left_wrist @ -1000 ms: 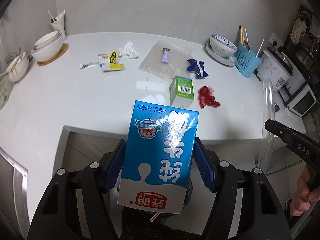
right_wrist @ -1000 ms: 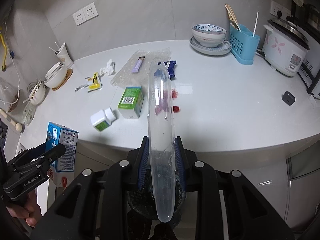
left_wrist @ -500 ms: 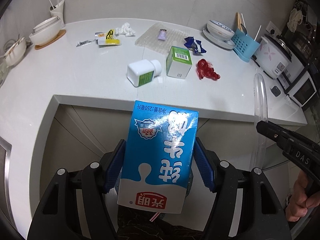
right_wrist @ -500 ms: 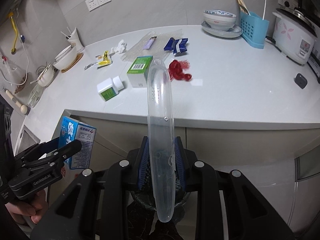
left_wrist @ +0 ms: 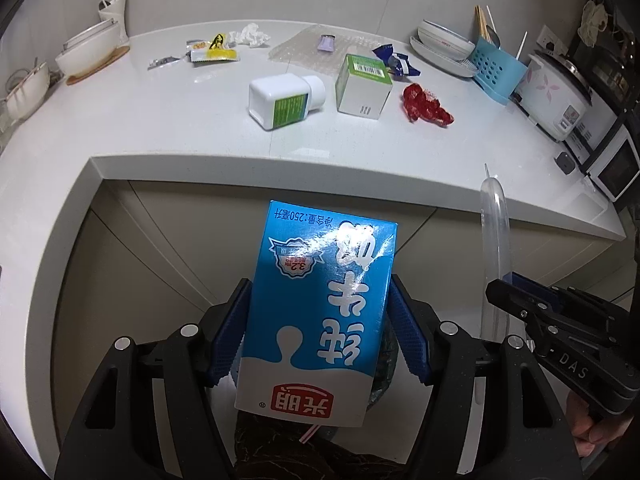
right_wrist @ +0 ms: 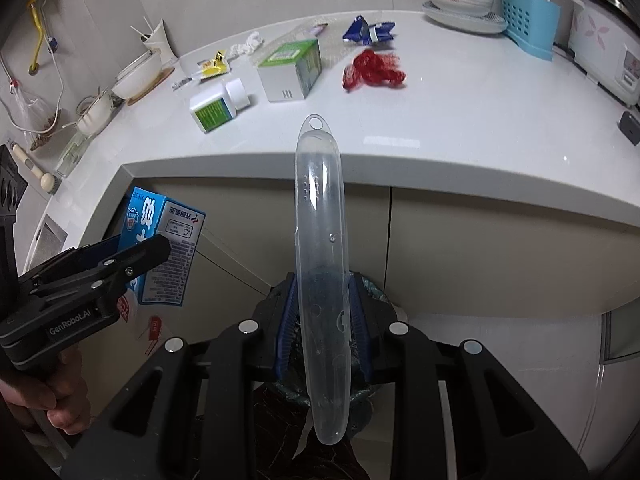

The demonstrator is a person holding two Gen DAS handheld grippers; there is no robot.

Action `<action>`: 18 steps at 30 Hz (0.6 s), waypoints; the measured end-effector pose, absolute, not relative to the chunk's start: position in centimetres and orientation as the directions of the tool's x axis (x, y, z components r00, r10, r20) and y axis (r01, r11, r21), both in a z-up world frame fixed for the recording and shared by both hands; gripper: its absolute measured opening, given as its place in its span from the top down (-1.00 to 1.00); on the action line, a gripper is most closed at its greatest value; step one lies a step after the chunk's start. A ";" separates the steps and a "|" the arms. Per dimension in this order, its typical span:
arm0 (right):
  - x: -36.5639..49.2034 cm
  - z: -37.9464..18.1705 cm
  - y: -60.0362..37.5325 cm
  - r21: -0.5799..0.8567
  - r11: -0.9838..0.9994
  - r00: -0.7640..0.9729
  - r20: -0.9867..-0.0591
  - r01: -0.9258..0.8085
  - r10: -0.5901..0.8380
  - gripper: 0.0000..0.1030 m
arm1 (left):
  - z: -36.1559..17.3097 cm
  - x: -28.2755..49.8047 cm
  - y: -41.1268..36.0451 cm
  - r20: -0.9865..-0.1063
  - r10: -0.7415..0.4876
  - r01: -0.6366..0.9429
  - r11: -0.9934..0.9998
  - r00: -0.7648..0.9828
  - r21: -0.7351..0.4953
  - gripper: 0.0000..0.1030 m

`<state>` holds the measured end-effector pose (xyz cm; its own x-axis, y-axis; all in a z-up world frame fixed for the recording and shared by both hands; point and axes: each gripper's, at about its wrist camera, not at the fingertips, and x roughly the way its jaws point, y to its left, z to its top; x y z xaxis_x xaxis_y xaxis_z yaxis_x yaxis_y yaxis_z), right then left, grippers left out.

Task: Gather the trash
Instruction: 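Carry the milk carton and plastic tube down toward the black trash bin, then open the left tool dropping the carton while the right tool drops the tube into the bin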

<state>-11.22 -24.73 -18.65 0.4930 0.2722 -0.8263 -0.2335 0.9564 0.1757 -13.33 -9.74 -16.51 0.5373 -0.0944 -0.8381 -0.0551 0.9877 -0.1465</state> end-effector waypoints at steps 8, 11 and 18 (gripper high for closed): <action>-10.3 -21.9 -24.6 0.158 0.958 0.463 -0.849 -0.237 0.255 0.52 | -20.1 -13.1 -10.1 -0.854 -0.088 -0.051 0.990 0.513 -0.133 -0.26; -10.0 -22.9 -24.7 0.156 0.960 0.453 -0.856 -0.233 0.249 0.52 | -21.3 -13.1 -10.7 -0.858 -0.079 -0.030 0.994 0.508 -0.109 -0.26; -9.3 -25.0 -25.3 0.153 0.965 0.426 -0.874 -0.214 0.233 0.52 | -24.3 -12.6 -11.5 -0.876 -0.079 -0.004 0.996 0.475 -0.092 -0.26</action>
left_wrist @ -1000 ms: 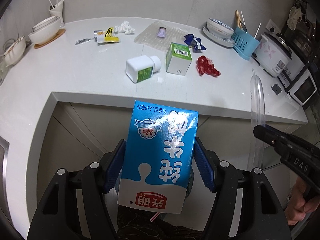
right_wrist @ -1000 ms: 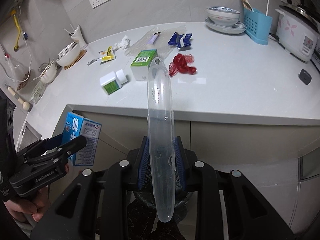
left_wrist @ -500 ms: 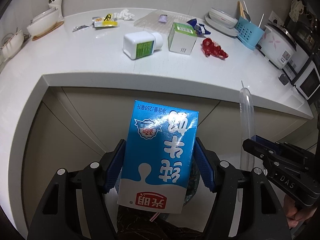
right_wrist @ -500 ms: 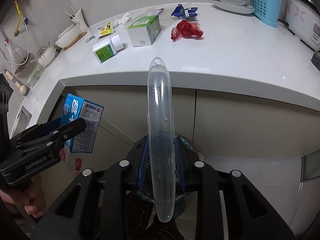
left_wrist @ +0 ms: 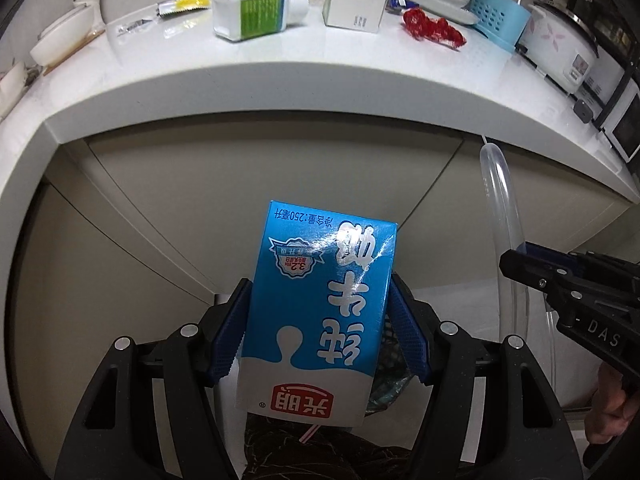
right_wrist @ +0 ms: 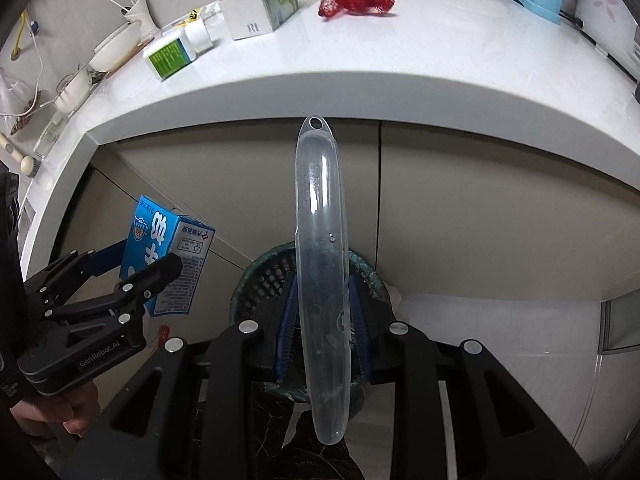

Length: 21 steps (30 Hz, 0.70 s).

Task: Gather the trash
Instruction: 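Open the left tool dropping the carton while the right tool drops the tube into the bin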

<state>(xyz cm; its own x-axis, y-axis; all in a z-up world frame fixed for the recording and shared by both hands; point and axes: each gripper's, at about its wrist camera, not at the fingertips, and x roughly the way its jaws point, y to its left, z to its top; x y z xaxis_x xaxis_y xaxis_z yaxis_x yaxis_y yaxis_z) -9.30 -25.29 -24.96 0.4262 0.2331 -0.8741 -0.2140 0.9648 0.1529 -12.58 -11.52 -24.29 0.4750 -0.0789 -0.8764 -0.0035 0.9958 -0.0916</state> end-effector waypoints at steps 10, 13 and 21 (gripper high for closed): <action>-9.2 -25.7 -26.5 0.162 0.968 0.412 -0.882 -0.190 0.229 0.51 | -24.8 -11.9 -13.4 -0.884 -0.126 0.075 0.992 0.450 -0.103 -0.49; -9.2 -25.6 -26.6 0.163 0.968 0.410 -0.883 -0.192 0.230 0.51 | -24.6 -11.9 -13.2 -0.876 -0.128 0.065 0.992 0.464 -0.110 -0.69; -8.9 -25.9 -25.3 0.180 0.958 0.399 -0.880 -0.223 0.258 0.51 | -24.4 -12.6 -10.4 -0.882 -0.097 -0.030 0.992 0.461 -0.125 -0.88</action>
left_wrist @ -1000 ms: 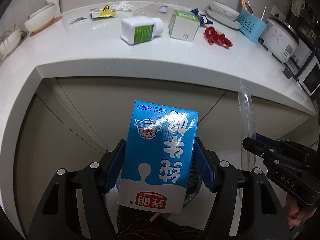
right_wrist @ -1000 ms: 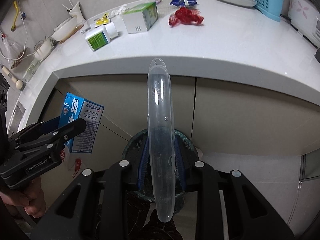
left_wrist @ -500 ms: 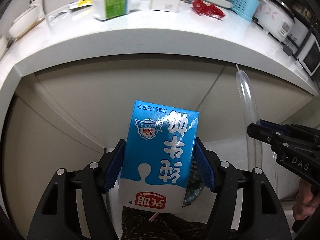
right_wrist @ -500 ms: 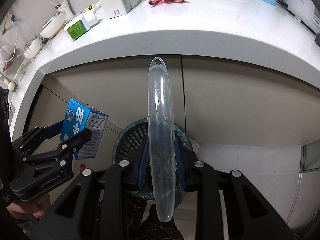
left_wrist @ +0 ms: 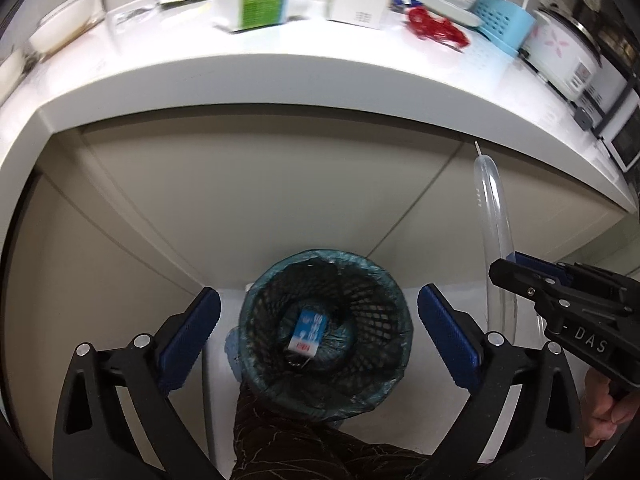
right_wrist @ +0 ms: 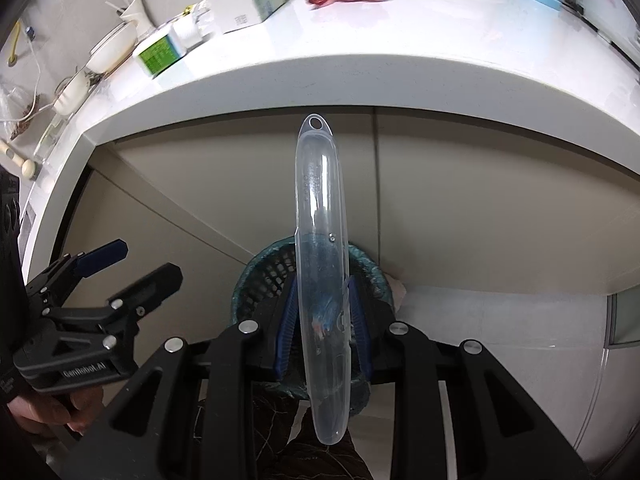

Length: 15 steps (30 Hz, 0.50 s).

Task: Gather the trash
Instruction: 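Open the left tool dropping the carton while the right tool drops the tube into the bin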

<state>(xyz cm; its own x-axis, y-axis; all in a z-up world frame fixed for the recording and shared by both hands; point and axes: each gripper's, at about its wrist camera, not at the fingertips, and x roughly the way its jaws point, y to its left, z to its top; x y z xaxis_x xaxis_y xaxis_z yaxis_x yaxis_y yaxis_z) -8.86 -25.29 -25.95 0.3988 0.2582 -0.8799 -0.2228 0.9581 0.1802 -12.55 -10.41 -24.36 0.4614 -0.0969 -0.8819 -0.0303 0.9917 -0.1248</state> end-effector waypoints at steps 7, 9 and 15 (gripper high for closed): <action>-8.4 -26.8 -22.5 0.185 0.940 0.376 -0.881 -0.285 0.288 0.51 | -24.1 -13.4 -7.0 -0.888 -0.047 -0.113 0.987 0.457 -0.111 -0.88; -8.2 -27.0 -21.7 0.185 0.936 0.370 -0.882 -0.300 0.293 0.51 | -24.1 -13.7 -6.1 -0.889 -0.036 -0.133 0.985 0.456 -0.108 -0.88; -8.0 -27.6 -20.5 0.174 0.931 0.358 -0.888 -0.321 0.289 0.50 | -24.2 -14.1 -4.3 -0.894 -0.026 -0.169 0.979 0.446 -0.112 -0.88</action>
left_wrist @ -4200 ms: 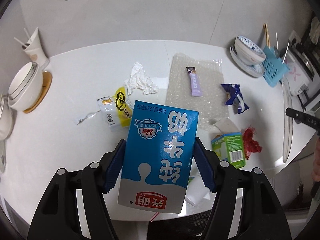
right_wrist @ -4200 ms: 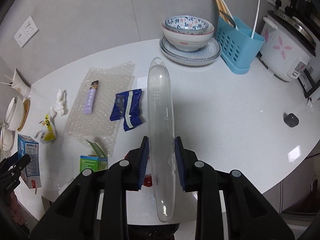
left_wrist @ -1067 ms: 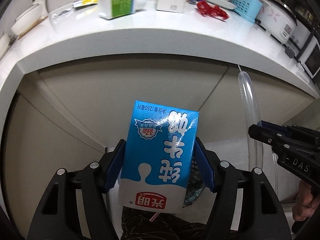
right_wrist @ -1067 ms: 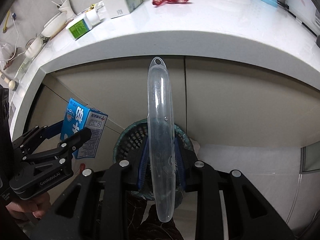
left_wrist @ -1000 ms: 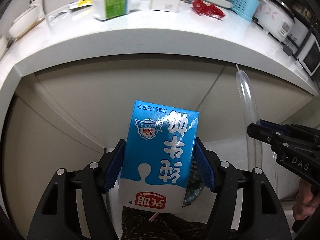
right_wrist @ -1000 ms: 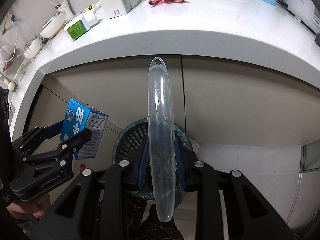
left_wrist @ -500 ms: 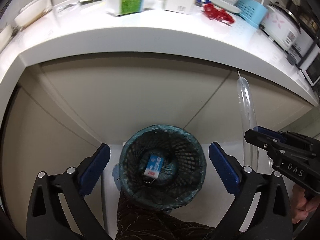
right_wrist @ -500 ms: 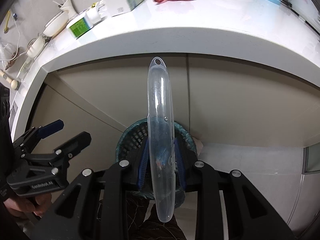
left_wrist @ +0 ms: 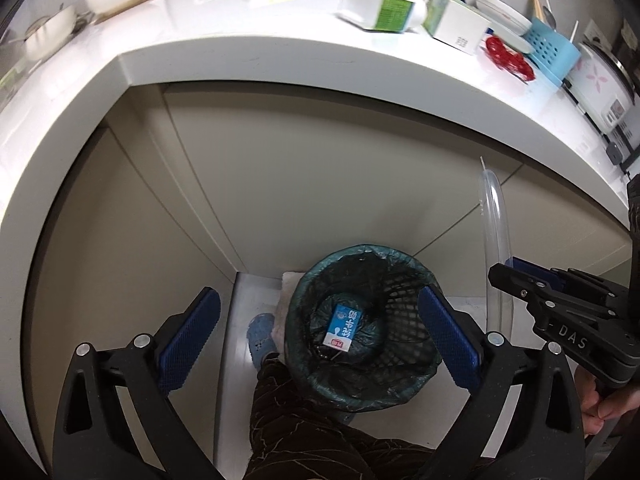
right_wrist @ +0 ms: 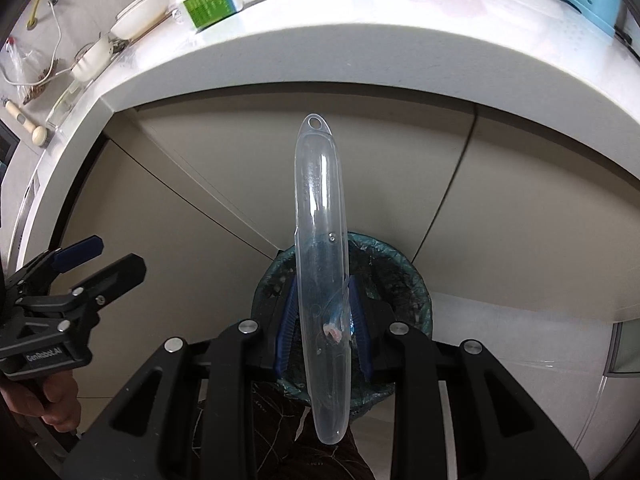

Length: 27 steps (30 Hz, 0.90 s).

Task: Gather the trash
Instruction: 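Open the left tool dropping the carton while the right tool drops the tube into the bin, then raise both tools back over the counter toward the remaining trash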

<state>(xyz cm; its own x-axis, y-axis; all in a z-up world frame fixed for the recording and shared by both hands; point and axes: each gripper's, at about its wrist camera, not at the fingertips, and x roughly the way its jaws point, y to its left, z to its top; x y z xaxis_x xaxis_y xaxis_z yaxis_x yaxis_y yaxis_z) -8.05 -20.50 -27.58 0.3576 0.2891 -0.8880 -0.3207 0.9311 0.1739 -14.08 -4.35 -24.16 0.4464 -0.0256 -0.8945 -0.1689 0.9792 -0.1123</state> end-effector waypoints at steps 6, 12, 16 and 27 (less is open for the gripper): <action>-7.8 -27.7 -20.3 0.162 0.935 0.363 -0.890 -0.315 0.276 0.33 | -24.1 -13.8 -4.0 -0.894 -0.027 -0.168 0.979 0.447 -0.114 -0.88; -7.5 -26.9 -20.7 0.152 0.947 0.396 -0.880 -0.283 0.260 -0.20 | -24.1 -13.6 -4.1 -0.894 -0.038 -0.151 0.982 0.446 -0.117 -0.88; -7.5 -25.6 -21.1 0.132 0.955 0.439 -0.866 -0.264 0.241 -0.59 | -23.6 -13.5 -4.4 -0.890 -0.045 -0.129 0.985 0.454 -0.116 -0.88; -6.8 -20.1 -22.8 0.070 0.977 0.536 -0.827 -0.202 0.170 -0.85 | -20.1 -12.3 -4.4 -0.862 -0.055 -0.091 0.989 0.504 -0.117 -0.88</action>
<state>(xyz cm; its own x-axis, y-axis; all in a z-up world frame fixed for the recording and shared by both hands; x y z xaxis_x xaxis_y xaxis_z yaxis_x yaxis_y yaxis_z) -6.80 -22.78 -20.09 0.5357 0.1701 -0.8271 -0.2021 0.9769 0.0700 -12.33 -4.40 -20.14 0.5045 -0.0551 -0.8617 -0.0912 0.9890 -0.1166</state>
